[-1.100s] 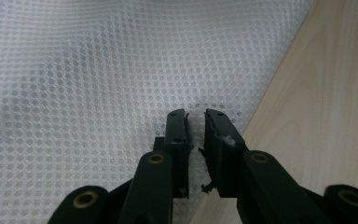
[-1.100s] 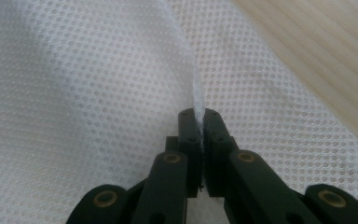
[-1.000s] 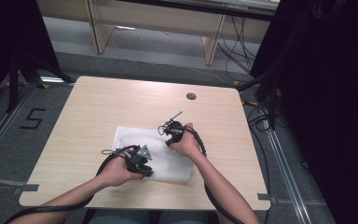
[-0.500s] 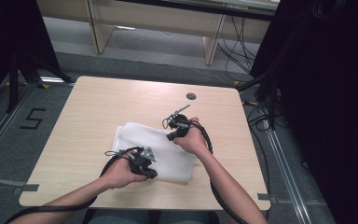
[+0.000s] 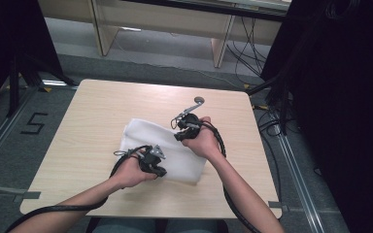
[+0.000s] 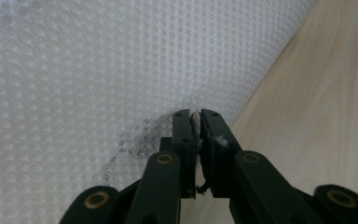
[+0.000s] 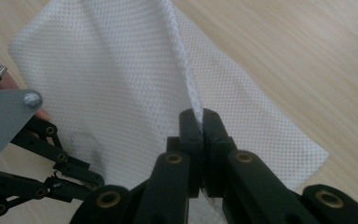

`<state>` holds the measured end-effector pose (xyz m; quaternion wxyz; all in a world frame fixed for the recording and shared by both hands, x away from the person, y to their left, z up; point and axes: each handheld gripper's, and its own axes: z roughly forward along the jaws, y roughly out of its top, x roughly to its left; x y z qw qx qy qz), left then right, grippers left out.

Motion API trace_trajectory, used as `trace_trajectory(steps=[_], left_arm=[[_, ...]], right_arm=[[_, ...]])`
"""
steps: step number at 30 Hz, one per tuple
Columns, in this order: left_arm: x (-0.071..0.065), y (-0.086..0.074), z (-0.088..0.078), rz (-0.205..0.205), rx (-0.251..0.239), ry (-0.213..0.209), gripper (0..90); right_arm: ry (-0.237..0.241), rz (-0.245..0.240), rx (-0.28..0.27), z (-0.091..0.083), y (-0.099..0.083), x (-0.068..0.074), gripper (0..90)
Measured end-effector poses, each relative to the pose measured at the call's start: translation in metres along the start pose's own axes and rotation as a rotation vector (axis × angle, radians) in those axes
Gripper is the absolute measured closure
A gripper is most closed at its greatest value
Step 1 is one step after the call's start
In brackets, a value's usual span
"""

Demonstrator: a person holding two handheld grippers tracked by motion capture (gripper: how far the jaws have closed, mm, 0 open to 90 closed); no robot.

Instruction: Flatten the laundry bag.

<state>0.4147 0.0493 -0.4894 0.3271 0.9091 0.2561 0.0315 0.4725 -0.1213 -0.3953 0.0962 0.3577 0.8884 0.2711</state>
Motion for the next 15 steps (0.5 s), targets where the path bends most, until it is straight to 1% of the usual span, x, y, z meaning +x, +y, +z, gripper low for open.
trace_trajectory(steps=[1,2,3,4,5,7,9,10,11,12,13,14,15], left_arm=[[-0.001,0.001,-0.003,-0.006,-0.018,0.000,81.1],[-0.002,0.002,-0.008,0.026,-0.007,0.007,81.2],[-0.003,0.003,-0.011,0.040,-0.010,0.004,81.5],[-0.006,0.003,-0.014,0.038,-0.017,0.004,81.9],[-0.007,0.002,-0.016,0.045,-0.013,0.004,82.5],[-0.011,0.002,-0.016,0.057,-0.005,-0.005,83.5],[-0.014,0.001,-0.013,0.061,0.003,-0.015,84.1],[-0.014,0.001,-0.011,0.062,0.007,-0.017,84.3],[-0.014,0.000,-0.009,0.065,0.011,-0.013,84.7],[-0.013,0.000,-0.006,0.061,0.016,-0.012,84.9],[-0.011,-0.001,-0.003,0.059,0.020,-0.009,85.2],[-0.012,-0.001,0.000,0.032,0.006,-0.009,85.3],[-0.009,-0.001,0.000,0.056,0.028,-0.002,85.5]], right_arm=[[-0.006,-0.005,-0.006,-0.001,0.000,-0.001,89.7],[-0.005,0.002,-0.007,-0.002,0.000,0.000,89.6],[-0.012,-0.020,-0.021,-0.002,0.000,-0.002,89.7],[-0.008,-0.013,-0.017,-0.002,0.000,-0.002,89.6],[-0.003,0.015,-0.008,-0.002,0.000,-0.001,89.6],[0.001,0.001,-0.018,0.000,-0.001,-0.003,89.6],[-0.003,0.018,-0.026,0.000,0.000,-0.001,89.7],[0.000,0.016,-0.021,-0.001,0.000,-0.001,89.7],[0.002,-0.003,-0.021,-0.002,0.000,-0.002,89.7],[0.000,0.013,-0.019,-0.003,0.001,0.000,89.7],[-0.013,0.025,-0.019,-0.005,0.001,0.001,89.7],[0.006,0.012,-0.027,-0.007,0.002,0.000,89.7],[0.002,0.011,-0.033,-0.009,0.003,0.001,89.7]])
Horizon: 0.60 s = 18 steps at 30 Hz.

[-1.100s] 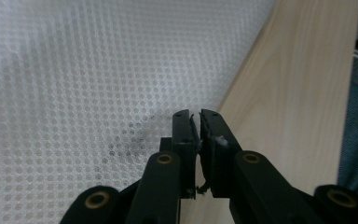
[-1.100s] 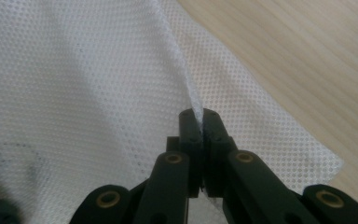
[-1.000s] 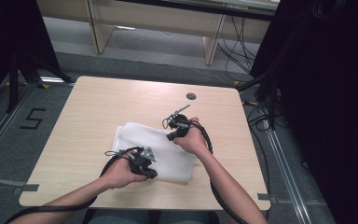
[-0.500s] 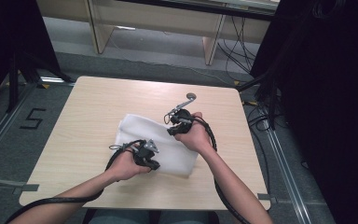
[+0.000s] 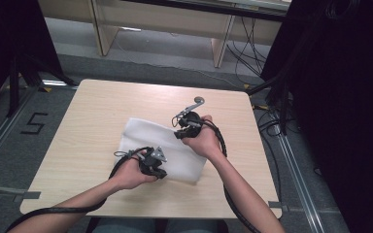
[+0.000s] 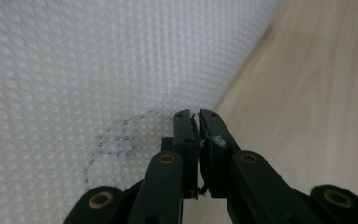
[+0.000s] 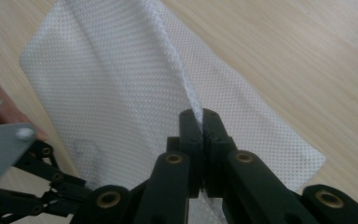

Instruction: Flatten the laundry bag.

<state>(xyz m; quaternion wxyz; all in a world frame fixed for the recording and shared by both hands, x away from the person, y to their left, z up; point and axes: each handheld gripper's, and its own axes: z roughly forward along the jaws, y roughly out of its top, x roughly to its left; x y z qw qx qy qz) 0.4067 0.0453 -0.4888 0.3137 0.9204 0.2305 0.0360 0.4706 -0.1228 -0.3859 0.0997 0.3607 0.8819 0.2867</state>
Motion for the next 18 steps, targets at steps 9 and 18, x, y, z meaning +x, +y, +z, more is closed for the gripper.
trace_trajectory(steps=[9,18], left_arm=[[0.017,0.010,0.008,-0.014,-0.004,0.056,86.2],[0.019,0.019,0.004,0.009,-0.016,0.099,85.8]], right_arm=[[0.000,0.002,-0.041,-0.014,0.006,0.002,89.8],[-0.016,-0.010,-0.055,-0.026,0.009,0.006,89.8]])
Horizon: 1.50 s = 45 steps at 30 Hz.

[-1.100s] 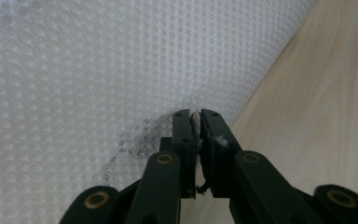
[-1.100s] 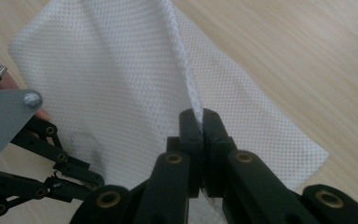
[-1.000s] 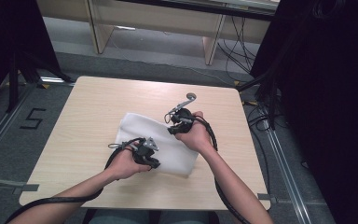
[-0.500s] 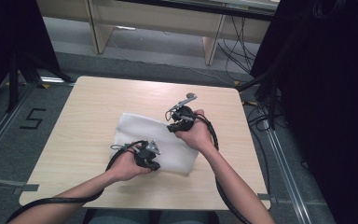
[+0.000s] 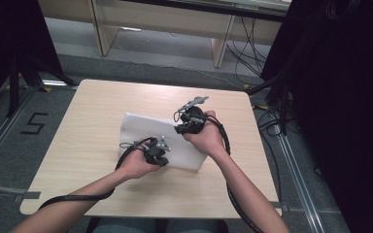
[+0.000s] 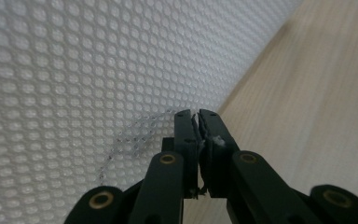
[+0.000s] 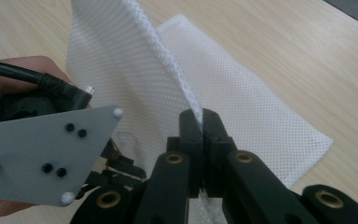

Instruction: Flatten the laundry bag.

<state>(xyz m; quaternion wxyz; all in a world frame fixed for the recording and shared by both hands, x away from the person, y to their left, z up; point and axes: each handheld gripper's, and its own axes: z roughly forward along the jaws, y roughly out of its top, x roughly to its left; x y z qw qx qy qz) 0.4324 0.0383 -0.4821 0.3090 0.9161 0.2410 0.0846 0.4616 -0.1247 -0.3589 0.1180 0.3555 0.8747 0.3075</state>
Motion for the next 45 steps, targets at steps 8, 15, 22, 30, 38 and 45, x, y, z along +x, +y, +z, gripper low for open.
trace_trajectory(steps=[8,15,22,30,38,45], left_arm=[[-0.005,-0.002,0.004,0.046,0.018,0.014,89.5],[0.013,0.002,0.018,-0.012,-0.013,0.041,89.4],[0.021,0.004,0.013,-0.019,0.012,0.076,88.5],[0.008,-0.020,-0.030,0.065,0.015,0.059,85.6],[0.013,-0.064,-0.079,0.025,0.003,0.086,84.1],[0.025,-0.103,-0.107,-0.075,-0.054,0.167,83.4]], right_arm=[[0.003,0.001,-0.021,-0.004,0.002,0.001,89.8],[0.006,-0.015,-0.013,-0.008,0.005,0.002,89.8],[0.007,-0.005,-0.018,-0.010,0.006,0.002,89.7],[-0.006,-0.014,-0.037,-0.008,-0.001,0.006,89.7],[0.003,-0.035,-0.052,-0.005,-0.009,0.015,89.6],[0.008,-0.054,-0.038,-0.007,-0.018,0.025,89.5]])
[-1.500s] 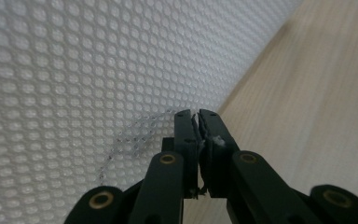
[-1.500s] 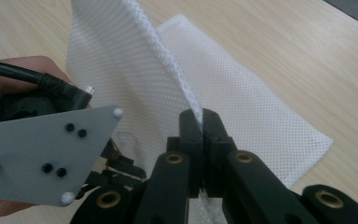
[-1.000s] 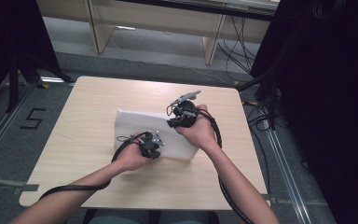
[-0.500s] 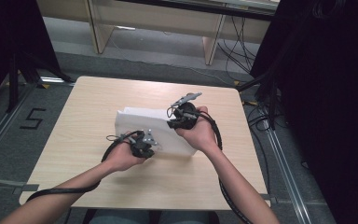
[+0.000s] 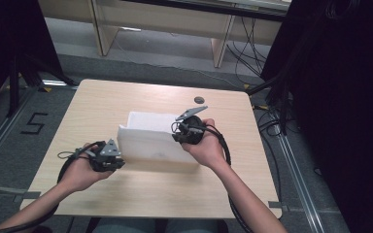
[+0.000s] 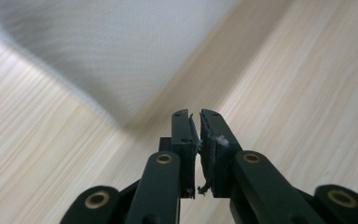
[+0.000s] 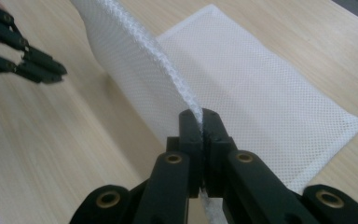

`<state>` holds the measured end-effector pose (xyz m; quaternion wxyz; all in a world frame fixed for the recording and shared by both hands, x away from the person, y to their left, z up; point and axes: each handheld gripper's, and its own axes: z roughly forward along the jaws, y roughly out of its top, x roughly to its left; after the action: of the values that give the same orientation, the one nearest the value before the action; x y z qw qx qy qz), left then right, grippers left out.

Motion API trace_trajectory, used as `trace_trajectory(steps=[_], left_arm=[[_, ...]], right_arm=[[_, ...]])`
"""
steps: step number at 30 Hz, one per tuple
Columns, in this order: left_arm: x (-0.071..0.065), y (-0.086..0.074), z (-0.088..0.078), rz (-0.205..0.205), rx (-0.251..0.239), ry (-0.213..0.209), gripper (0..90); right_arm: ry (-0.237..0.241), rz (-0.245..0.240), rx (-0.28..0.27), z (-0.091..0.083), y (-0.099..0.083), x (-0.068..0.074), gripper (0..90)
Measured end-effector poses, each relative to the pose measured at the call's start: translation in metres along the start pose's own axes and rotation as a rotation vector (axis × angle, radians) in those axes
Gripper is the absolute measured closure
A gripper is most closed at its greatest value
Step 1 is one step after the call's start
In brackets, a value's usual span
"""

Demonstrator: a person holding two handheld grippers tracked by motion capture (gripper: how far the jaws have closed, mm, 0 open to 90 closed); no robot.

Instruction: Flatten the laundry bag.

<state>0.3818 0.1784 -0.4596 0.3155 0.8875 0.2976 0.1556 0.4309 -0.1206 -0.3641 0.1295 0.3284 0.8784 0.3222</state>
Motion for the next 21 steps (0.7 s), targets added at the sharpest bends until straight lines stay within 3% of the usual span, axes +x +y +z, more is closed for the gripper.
trace_trajectory(steps=[1,7,8,15,16,20,21], left_arm=[[0.003,-0.004,-0.002,-0.016,-0.003,0.008,83.3],[0.015,-0.013,-0.008,-0.080,-0.024,0.039,82.8],[0.017,-0.013,-0.008,-0.081,-0.028,0.046,82.7],[0.025,-0.015,-0.012,-0.092,-0.024,0.067,82.2],[0.026,-0.015,-0.011,-0.103,-0.029,0.064,82.0],[0.029,-0.017,-0.011,-0.114,-0.032,0.075,80.7],[0.031,-0.017,-0.012,-0.100,-0.031,0.079,80.5]], right_arm=[[0.004,-0.003,0.020,-0.002,-0.001,0.002,89.5],[0.008,-0.017,0.007,-0.002,-0.008,0.012,89.5],[0.013,-0.014,0.028,-0.005,-0.009,0.013,89.5],[0.023,-0.027,0.037,-0.005,-0.016,0.019,89.6],[0.022,-0.028,0.018,-0.003,-0.018,0.020,89.5],[0.035,-0.023,0.044,-0.005,-0.022,0.025,89.5],[0.032,-0.022,0.029,-0.003,-0.024,0.026,89.5]])
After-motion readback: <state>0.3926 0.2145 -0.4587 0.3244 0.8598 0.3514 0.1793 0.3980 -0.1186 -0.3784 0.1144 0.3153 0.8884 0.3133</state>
